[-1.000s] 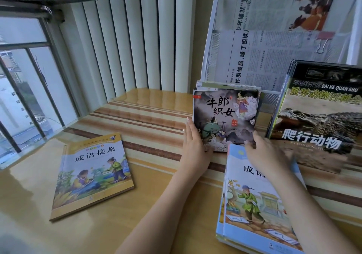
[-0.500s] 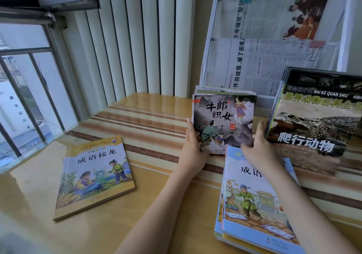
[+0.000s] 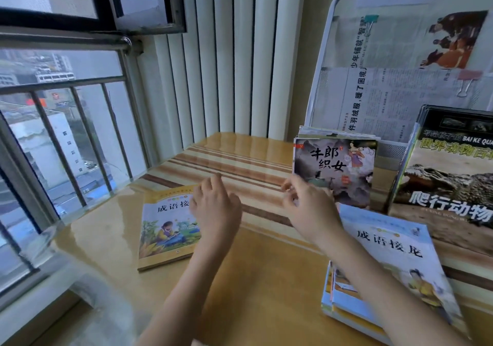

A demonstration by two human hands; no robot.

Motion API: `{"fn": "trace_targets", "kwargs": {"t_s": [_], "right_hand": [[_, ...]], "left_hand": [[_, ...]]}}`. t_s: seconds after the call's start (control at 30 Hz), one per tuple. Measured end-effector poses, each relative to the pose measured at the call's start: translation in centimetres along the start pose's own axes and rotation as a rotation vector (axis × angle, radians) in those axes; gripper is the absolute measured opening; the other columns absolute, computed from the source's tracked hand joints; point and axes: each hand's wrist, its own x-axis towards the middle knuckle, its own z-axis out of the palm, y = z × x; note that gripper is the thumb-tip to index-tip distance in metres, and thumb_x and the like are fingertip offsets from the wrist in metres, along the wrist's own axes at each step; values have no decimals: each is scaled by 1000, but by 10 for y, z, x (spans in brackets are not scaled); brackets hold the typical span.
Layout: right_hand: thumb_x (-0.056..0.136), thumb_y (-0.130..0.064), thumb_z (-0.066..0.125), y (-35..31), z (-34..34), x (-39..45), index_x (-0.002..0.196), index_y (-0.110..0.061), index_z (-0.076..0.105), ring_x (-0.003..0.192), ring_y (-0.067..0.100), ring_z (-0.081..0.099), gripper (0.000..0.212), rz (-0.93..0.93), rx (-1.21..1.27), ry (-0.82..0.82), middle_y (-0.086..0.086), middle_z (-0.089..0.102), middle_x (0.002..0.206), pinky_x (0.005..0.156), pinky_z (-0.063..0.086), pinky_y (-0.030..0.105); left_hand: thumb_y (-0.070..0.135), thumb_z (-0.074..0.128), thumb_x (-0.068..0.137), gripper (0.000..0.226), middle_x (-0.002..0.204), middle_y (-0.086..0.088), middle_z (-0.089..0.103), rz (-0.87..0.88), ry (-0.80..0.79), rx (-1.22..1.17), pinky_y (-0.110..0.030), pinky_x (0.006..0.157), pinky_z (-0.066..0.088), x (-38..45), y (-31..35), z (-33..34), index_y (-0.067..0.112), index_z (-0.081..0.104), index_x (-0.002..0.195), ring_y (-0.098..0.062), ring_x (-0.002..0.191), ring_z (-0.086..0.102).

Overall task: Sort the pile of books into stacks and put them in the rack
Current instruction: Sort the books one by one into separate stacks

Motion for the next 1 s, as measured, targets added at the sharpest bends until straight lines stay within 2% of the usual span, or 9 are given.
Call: {"fn": "trace_targets", "kwargs": {"t_s": [0.17, 0.33, 0.4, 0.5, 0.6, 0.63, 0.73, 0.9, 1.0], "right_hand": [[97, -46, 38, -86, 64, -1, 136, -18, 31, 115, 33, 53, 48, 73, 266, -594, 12, 56, 129, 99, 39, 44], [92, -40, 52, -108, 88, -17, 133, -19, 38, 114, 22, 52, 49, 226, 622, -461, 3, 51, 131, 93, 41, 31], [90, -32, 58, -103, 80, -19, 127, -20, 42, 108, 18, 51, 41, 358, 836, -370, -1, 47, 123, 85, 40, 28], [88, -18, 63, -92, 59, -17, 108, -23, 44, 96, 19, 59, 28, 481, 1028, -236, 1, 52, 111, 79, 51, 36], [88, -15, 62, -78, 25, -26, 110, -22, 46, 85, 9, 57, 28, 428, 943, -141, -2, 52, 109, 65, 49, 26], [89, -18, 62, -71, 13, -31, 112, -22, 46, 82, 5, 54, 28, 409, 889, -109, -4, 51, 107, 61, 45, 23], [90, -30, 61, -42, -31, -46, 117, -27, 43, 89, 10, 52, 32, 414, 818, -78, -8, 50, 105, 70, 41, 28], [94, -17, 55, 4, -106, -72, 110, -19, 60, 57, 4, 51, 17, 551, 1043, 2, -4, 58, 74, 52, 40, 13], [95, -10, 53, 49, -126, -98, 116, -14, 58, 36, 0, 44, 21, 640, 891, 132, -1, 53, 66, 38, 34, 12]], "left_hand": [[43, 46, 92, 73, 154, -26, 5, -457, -303, 237, -64, 109, 2, 5, -64, -42, 8, 13, 147, -44, 142, 1], [22, 57, 87, 52, 123, -25, 49, -488, -129, -139, -43, 97, 39, -3, -85, -56, 1, 33, 128, -43, 118, 44], [9, 59, 87, 23, 98, -24, 55, -683, -26, -568, -29, 67, 54, 5, -83, -70, 0, 46, 103, -38, 87, 59], [11, 58, 91, 16, 69, -15, 58, -841, -202, -951, -16, 29, 40, 4, -69, -88, -5, 56, 96, -22, 40, 58], [10, 51, 97, 31, 45, -6, 56, -763, -314, -981, -15, 28, 39, -4, -47, -85, -19, 46, 107, -9, 25, 50], [9, 49, 98, 33, 37, -2, 52, -732, -337, -1000, -14, 27, 37, -9, -38, -86, -6, 49, 127, -8, 23, 45], [12, 49, 98, 19, 28, 3, 43, -632, -444, -1048, -12, 26, 33, -18, -3, -94, 3, 52, 82, -8, 20, 41], [14, 54, 95, 18, 49, -8, 64, -457, -795, -1132, -20, 36, 47, -38, 83, -77, -1, 58, 86, -15, 36, 60], [15, 58, 92, 16, 75, -8, 68, -185, -798, -976, -28, 63, 53, -61, 126, -29, 1, 61, 100, -20, 66, 64]]}}
